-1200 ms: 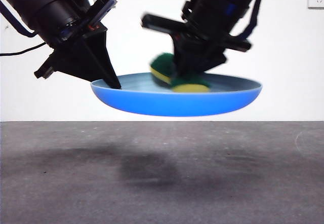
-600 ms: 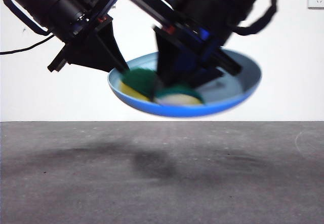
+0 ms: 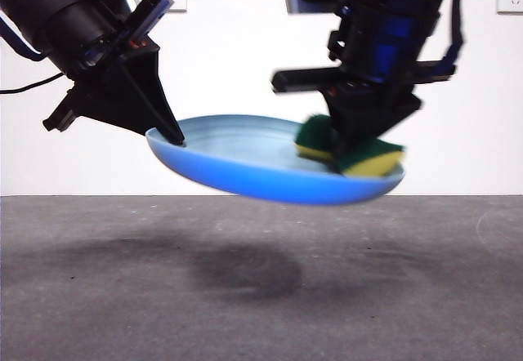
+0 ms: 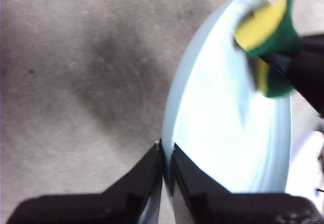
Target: Pick up the plate,pick up the cloth,clean the plate with the cloth
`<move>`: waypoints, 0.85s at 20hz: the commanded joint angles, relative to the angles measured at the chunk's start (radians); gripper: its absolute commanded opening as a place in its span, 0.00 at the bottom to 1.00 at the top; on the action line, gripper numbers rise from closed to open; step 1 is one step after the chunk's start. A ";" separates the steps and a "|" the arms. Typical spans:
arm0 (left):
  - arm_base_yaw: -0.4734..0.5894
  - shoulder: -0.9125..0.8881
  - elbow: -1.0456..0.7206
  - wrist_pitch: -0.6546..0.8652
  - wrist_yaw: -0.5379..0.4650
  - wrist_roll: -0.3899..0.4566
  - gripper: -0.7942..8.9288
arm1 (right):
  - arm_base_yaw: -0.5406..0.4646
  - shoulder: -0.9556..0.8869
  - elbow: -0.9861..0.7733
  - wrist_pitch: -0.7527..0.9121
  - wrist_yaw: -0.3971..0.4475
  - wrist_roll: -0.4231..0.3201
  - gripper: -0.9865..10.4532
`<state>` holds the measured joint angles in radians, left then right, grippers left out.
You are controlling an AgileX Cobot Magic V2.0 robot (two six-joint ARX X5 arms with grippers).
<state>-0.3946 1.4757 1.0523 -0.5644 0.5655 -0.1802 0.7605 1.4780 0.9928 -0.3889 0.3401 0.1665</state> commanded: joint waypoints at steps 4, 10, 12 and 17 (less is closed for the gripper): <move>-0.010 -0.002 -0.001 0.071 0.091 0.018 0.07 | -0.001 0.015 -0.013 0.169 -0.376 0.028 0.08; -0.008 -0.002 -0.001 0.229 0.038 -0.087 0.07 | 0.053 0.016 -0.013 0.042 -0.521 0.018 0.08; -0.008 -0.002 -0.001 0.217 -0.078 -0.075 0.07 | 0.060 0.015 -0.013 -0.016 -0.520 0.016 0.08; -0.008 0.003 -0.001 0.090 -0.483 0.087 0.07 | 0.063 -0.079 -0.013 -0.047 -0.425 0.021 0.08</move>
<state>-0.4030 1.4757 1.0508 -0.4793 0.0956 -0.1356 0.8200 1.4082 0.9890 -0.4458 -0.0860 0.1848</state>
